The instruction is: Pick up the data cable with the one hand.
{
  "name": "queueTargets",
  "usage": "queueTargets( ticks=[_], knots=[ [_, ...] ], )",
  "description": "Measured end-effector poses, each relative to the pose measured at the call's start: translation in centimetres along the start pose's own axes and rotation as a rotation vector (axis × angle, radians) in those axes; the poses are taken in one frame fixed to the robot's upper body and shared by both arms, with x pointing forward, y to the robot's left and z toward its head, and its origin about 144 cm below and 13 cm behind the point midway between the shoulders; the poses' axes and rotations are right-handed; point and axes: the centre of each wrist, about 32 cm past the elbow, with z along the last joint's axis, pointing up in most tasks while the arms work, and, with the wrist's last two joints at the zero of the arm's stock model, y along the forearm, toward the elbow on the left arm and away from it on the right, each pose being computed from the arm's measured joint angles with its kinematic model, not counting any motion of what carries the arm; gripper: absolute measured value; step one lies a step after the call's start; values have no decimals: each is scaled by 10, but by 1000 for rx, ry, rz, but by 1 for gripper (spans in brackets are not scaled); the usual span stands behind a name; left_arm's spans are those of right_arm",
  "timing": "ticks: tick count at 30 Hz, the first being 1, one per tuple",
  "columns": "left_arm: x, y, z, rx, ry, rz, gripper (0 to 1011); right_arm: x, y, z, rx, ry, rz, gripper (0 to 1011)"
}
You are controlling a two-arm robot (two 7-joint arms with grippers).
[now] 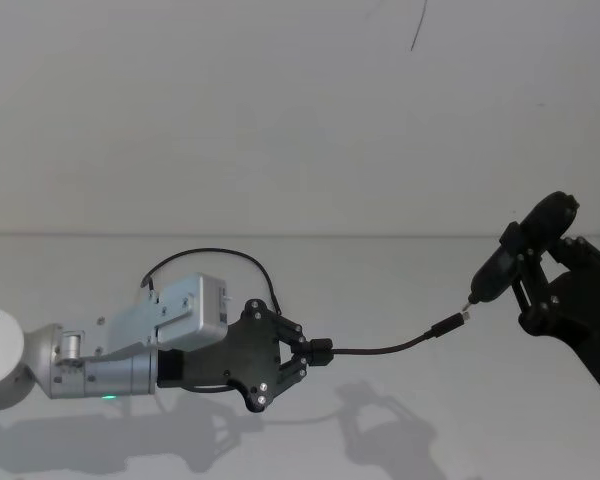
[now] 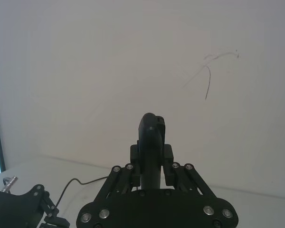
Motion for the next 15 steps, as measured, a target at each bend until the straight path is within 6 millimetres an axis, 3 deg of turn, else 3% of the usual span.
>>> queueTargets(
  ticks=[15],
  knots=[
    [0, 0, 0, 0, 0, 0, 37, 0, -2, -1, -17, 21, -9, 263]
  ],
)
